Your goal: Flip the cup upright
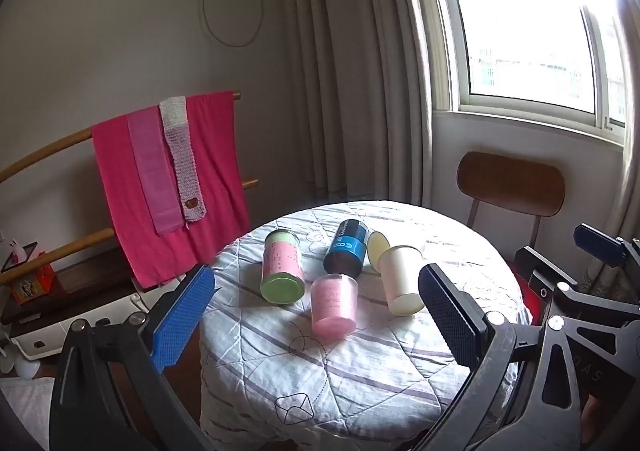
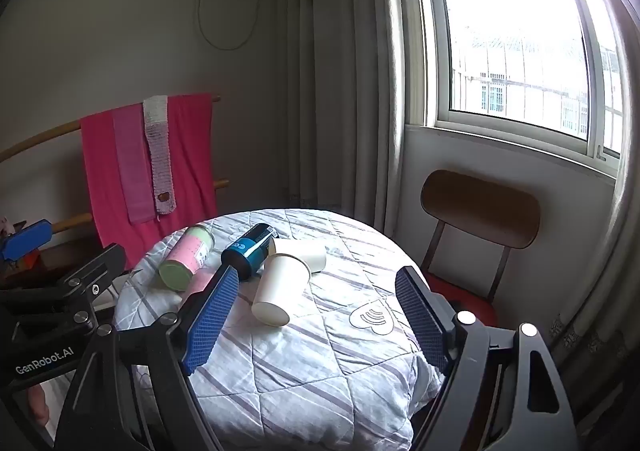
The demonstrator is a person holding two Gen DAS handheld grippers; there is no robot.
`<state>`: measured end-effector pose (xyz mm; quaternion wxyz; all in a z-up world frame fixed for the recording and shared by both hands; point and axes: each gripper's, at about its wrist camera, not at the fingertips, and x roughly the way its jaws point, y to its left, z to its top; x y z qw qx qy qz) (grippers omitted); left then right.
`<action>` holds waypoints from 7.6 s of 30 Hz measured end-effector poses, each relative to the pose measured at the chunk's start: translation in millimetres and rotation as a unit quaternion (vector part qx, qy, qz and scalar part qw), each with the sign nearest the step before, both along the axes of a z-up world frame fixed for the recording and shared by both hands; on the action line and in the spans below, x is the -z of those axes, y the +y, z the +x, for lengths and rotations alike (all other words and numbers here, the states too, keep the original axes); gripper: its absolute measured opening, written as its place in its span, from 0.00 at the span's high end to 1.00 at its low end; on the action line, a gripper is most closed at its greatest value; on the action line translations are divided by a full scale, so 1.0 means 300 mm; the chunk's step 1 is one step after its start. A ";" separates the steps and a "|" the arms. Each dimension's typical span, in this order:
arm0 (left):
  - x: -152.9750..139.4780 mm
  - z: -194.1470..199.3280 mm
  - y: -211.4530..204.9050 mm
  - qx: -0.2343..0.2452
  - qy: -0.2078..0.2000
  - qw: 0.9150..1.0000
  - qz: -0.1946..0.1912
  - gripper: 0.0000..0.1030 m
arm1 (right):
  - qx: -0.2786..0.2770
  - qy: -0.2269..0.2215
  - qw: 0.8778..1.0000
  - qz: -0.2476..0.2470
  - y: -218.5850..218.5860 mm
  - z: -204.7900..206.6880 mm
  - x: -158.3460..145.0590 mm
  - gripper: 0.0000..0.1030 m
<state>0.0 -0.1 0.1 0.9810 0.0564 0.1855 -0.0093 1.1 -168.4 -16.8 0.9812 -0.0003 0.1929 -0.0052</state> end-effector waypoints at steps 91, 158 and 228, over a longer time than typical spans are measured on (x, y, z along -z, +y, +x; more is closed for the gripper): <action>0.286 0.387 0.141 -0.012 0.153 0.988 -0.017 0.00 | -0.054 0.281 0.951 0.114 0.054 0.649 0.404 0.27; 0.322 0.457 -0.313 0.071 0.296 0.949 -0.082 0.00 | -0.123 0.357 0.924 0.060 -0.324 0.479 0.288 0.28; 0.370 0.467 -0.337 0.030 0.154 0.987 -0.023 0.12 | -0.173 0.275 0.946 -0.020 -0.236 0.566 0.428 0.28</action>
